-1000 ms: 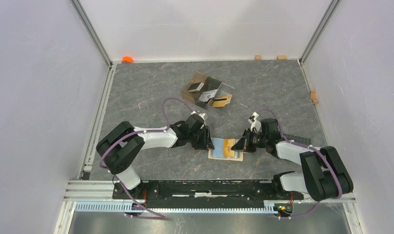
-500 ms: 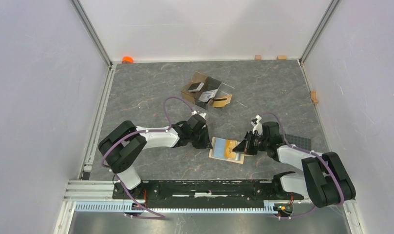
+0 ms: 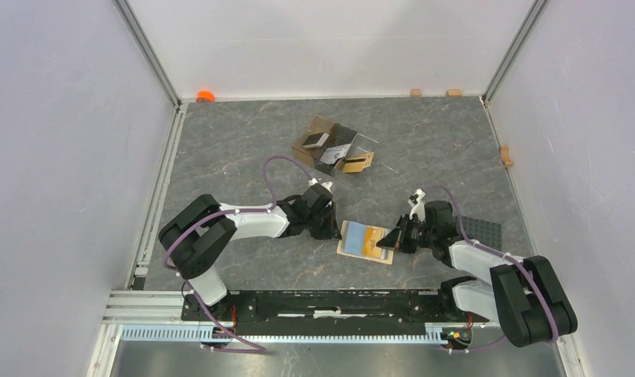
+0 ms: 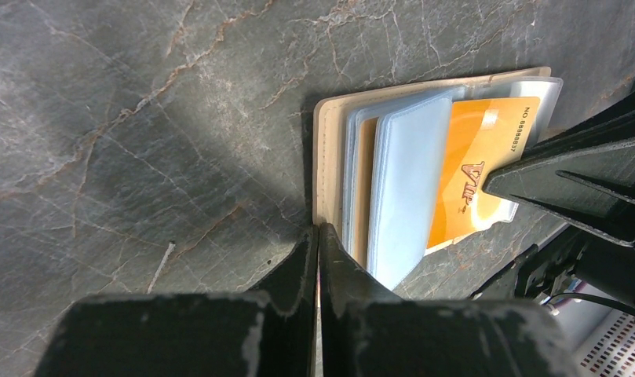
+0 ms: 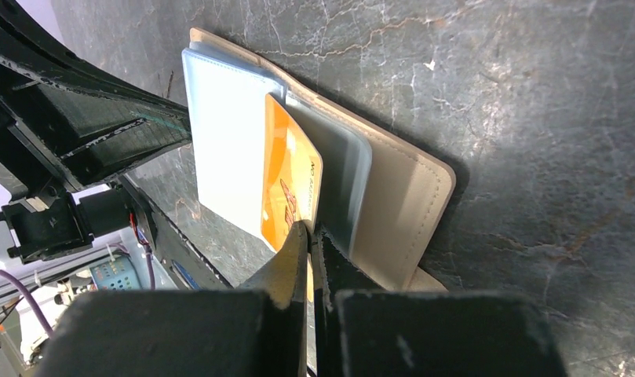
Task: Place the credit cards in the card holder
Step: Insert the credit card into the card holder.
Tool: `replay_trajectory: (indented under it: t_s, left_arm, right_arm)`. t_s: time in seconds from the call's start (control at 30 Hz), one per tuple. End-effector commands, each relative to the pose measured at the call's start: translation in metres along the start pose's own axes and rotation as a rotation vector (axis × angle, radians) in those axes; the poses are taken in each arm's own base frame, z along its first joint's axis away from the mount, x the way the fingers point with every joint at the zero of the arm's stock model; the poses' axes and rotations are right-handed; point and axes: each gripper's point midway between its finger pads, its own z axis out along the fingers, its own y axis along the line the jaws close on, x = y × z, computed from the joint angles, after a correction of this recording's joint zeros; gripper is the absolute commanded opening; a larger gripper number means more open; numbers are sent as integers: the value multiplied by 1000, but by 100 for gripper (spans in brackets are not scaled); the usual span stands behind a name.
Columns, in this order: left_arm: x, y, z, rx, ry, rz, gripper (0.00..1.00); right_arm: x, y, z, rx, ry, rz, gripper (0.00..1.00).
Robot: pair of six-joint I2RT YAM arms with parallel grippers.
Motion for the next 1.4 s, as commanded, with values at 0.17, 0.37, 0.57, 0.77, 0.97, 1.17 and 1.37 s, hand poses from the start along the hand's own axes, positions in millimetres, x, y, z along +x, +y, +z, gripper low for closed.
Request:
replay_trajectory:
  t_s: [0.17, 0.37, 0.57, 0.77, 0.97, 1.17, 1.37]
  left_arm:
    - [44, 59, 6, -193, 114, 47, 2]
    - [46, 54, 6, -158, 115, 49, 2]
    - [45, 50, 4, -144, 108, 58, 2]
    - [44, 46, 3, -124, 100, 65, 2]
    - [44, 43, 4, -106, 105, 68, 2]
    - [44, 37, 3, -78, 107, 73, 2]
    - [45, 31, 2, -46, 101, 60, 2]
  right_arm:
    - [19, -31, 0, 124, 18, 51, 0]
    - [20, -24, 5, 107, 23, 56, 0]
    - [26, -22, 9, 99, 22, 87, 0]
    - [28, -22, 13, 94, 26, 106, 0]
    - [16, -13, 18, 73, -19, 81, 0]
    - [11, -4, 24, 58, -9, 54, 0]
    - [6, 11, 33, 30, -14, 12, 8]
